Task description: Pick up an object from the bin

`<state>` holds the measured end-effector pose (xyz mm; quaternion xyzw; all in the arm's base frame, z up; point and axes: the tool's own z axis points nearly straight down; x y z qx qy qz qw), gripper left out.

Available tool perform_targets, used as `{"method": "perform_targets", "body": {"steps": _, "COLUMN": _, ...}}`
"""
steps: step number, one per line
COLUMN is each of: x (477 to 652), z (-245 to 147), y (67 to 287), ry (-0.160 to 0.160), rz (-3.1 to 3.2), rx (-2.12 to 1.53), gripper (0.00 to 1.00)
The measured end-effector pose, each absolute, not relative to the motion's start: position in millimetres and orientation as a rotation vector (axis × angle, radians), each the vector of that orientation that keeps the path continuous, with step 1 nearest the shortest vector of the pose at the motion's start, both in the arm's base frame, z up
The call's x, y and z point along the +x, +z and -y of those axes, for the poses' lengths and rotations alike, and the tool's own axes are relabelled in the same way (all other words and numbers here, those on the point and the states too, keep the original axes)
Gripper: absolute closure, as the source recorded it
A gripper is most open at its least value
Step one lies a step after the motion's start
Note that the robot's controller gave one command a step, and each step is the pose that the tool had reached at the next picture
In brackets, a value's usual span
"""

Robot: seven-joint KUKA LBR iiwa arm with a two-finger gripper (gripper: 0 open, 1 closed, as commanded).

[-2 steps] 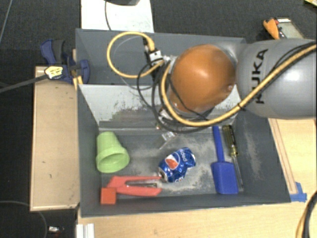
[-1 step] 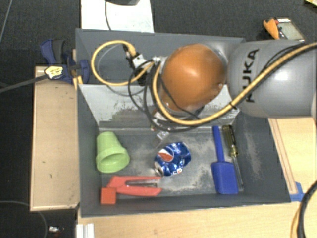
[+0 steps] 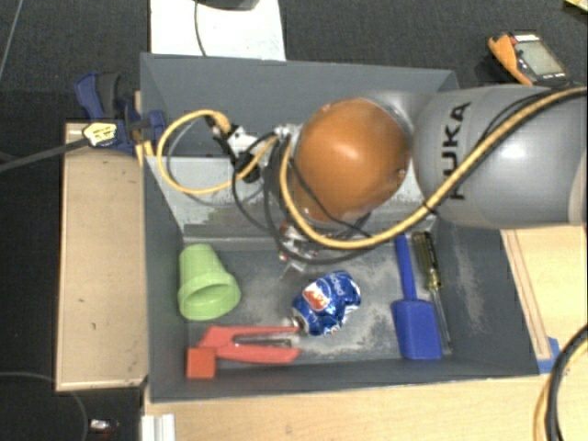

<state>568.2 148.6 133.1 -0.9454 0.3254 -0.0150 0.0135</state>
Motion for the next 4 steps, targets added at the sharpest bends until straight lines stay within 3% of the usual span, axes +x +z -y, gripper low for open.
{"method": "perform_targets", "body": {"steps": 1, "x": 561.5, "z": -177.7, "y": 156.3, "ry": -0.048, "rz": -0.799, "rx": -3.010, "gripper": 1.00}}
{"method": "perform_targets", "body": {"steps": 2, "x": 554.4, "z": -181.2, "y": 163.0, "ry": -0.040, "rz": -1.187, "rx": -2.877, "gripper": 1.00}}
{"method": "perform_targets", "body": {"steps": 3, "x": 544.9, "z": -134.1, "y": 229.2, "ry": -0.041, "rz": -0.864, "rx": -2.989, "gripper": 1.00}}
{"method": "perform_targets", "body": {"steps": 4, "x": 529.3, "z": -142.8, "y": 251.7, "ry": -0.032, "rz": -1.114, "rx": -2.907, "gripper": 1.00}}
